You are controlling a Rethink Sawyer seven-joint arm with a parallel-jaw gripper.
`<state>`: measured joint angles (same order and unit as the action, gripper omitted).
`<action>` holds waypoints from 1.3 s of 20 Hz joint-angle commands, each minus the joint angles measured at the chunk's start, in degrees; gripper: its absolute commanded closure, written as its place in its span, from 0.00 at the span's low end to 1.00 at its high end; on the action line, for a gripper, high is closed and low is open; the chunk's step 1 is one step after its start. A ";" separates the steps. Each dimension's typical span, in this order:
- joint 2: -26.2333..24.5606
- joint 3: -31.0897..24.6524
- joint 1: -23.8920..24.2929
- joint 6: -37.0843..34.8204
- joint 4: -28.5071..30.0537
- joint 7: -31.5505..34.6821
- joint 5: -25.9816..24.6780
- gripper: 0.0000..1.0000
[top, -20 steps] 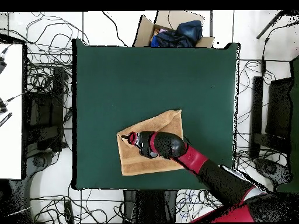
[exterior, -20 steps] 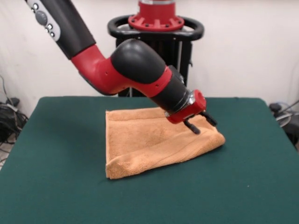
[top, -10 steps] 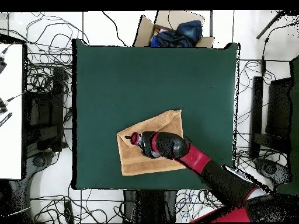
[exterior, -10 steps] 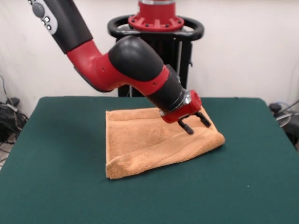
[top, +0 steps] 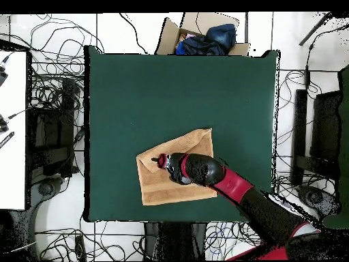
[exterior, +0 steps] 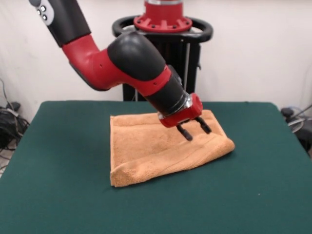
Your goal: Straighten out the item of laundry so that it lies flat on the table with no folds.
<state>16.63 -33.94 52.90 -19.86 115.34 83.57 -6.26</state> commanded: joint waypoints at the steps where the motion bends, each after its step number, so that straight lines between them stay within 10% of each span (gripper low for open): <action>1: 0.28 5.56 -3.18 -4.00 -6.59 6.88 0.90 0.00; 14: -0.30 13.20 -8.52 -4.23 -9.77 6.87 0.48 0.00; 26: -7.38 2.65 0.78 1.21 -7.48 2.55 1.19 0.00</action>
<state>15.47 -26.92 49.87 -19.99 113.83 83.57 -6.26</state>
